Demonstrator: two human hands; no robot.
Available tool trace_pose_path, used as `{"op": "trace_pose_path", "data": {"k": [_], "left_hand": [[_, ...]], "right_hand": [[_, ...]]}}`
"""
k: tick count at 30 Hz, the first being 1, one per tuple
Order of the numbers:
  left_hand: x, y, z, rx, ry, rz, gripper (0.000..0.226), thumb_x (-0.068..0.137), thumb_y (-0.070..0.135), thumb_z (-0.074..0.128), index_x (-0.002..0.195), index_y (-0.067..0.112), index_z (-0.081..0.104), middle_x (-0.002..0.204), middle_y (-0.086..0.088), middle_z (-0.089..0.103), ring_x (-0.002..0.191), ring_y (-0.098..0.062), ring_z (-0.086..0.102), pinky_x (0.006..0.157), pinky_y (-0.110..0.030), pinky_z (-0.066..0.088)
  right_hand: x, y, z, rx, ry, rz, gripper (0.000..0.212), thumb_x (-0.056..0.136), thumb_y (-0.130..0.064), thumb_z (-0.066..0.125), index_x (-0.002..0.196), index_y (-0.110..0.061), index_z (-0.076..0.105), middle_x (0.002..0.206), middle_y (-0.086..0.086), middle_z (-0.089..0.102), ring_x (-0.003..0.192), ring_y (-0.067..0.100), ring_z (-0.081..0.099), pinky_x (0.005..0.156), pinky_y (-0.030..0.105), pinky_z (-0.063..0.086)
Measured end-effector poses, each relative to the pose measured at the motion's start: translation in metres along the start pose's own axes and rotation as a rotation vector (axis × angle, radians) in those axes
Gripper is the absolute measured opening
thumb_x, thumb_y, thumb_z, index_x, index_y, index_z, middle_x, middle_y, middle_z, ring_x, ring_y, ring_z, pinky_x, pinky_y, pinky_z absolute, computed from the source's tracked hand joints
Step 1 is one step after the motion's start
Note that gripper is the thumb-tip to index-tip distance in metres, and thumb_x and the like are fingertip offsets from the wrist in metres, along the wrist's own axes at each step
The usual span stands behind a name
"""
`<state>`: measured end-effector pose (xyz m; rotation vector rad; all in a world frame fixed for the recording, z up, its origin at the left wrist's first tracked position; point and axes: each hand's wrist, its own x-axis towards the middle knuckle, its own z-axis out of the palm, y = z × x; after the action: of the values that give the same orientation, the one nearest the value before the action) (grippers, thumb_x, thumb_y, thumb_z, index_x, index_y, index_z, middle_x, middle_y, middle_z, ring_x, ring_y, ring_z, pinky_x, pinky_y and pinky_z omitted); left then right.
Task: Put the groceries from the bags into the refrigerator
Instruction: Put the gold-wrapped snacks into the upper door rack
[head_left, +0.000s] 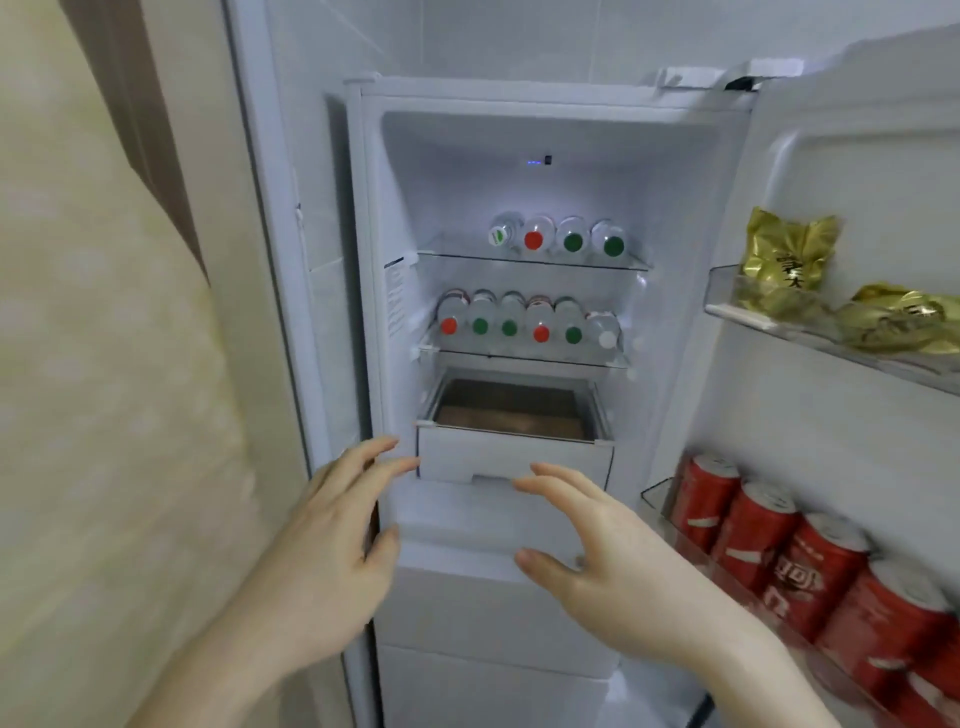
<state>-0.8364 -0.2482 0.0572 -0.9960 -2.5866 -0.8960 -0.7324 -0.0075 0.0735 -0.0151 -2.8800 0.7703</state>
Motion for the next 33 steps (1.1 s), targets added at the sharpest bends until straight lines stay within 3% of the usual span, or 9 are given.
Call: {"op": "trace_pose_path", "data": {"k": [8,12,15,20,26,29,33], "left_hand": [[-0.091,-0.051,0.005,0.179,-0.044,-0.368,0.063,0.097,0.031,0.05,0.154,0.039,0.026,0.163,0.025,0.003,0.149,0.002,0.002,0.116,-0.013,-0.001],[-0.142,-0.044,0.01,0.214,0.023,-0.629,0.069,0.084,0.05,0.03,0.152,0.039,0.032,0.162,0.025,0.009,0.149,-0.002,0.01,0.116,-0.018,0.009],[-0.181,-0.029,0.02,0.246,0.071,-0.816,0.066,0.087,0.045,0.035,0.152,0.041,0.031,0.161,0.027,0.007,0.15,-0.006,0.013,0.12,-0.024,0.014],[-0.245,0.018,0.026,0.325,0.131,-1.095,0.06,0.103,0.036,0.044,0.155,0.044,0.015,0.16,0.029,-0.007,0.151,-0.006,0.001,0.121,-0.024,0.009],[-0.335,0.095,0.022,0.428,0.265,-1.349,0.061,0.098,0.039,0.044,0.154,0.043,0.02,0.158,0.029,-0.003,0.152,-0.01,0.008,0.122,-0.027,0.016],[-0.381,0.143,0.021,0.423,0.366,-1.49,0.062,0.099,0.037,0.048,0.154,0.043,0.02,0.162,0.025,-0.002,0.152,-0.009,0.006,0.122,-0.028,0.017],[-0.433,0.216,0.028,0.503,0.475,-1.658,0.066,0.091,0.045,0.038,0.154,0.043,0.019,0.159,0.028,-0.004,0.151,-0.005,0.006,0.114,-0.012,0.005]], "right_hand": [[0.042,-0.009,0.067,0.088,-0.412,-0.135,0.067,0.099,-0.053,0.055,0.155,-0.054,0.018,0.162,-0.038,-0.004,0.152,-0.007,0.007,0.12,0.018,0.015],[0.068,-0.017,0.091,0.095,-0.568,-0.286,0.067,0.1,-0.053,0.054,0.157,-0.05,0.019,0.163,-0.036,-0.003,0.15,-0.011,0.001,0.122,0.019,0.011],[0.078,-0.026,0.11,0.098,-0.682,-0.427,0.065,0.101,-0.051,0.054,0.155,-0.051,0.019,0.156,-0.038,0.0,0.144,-0.015,0.001,0.115,0.013,0.009],[0.07,-0.05,0.147,0.11,-0.844,-0.634,0.064,0.1,-0.052,0.055,0.154,-0.053,0.021,0.16,-0.037,0.0,0.152,-0.005,0.006,0.122,0.022,0.017],[0.016,-0.116,0.172,0.097,-0.987,-0.945,0.064,0.099,-0.052,0.055,0.155,-0.049,0.023,0.163,-0.034,0.003,0.152,-0.004,0.013,0.114,0.015,0.017],[-0.026,-0.153,0.18,0.068,-1.046,-1.109,0.064,0.1,-0.052,0.054,0.155,-0.05,0.023,0.162,-0.035,0.002,0.152,-0.003,0.015,0.118,0.02,0.022],[-0.097,-0.198,0.184,0.014,-1.178,-1.282,0.061,0.101,-0.053,0.051,0.153,-0.055,0.018,0.157,-0.039,-0.002,0.152,-0.002,0.01,0.122,0.028,0.022]]}}
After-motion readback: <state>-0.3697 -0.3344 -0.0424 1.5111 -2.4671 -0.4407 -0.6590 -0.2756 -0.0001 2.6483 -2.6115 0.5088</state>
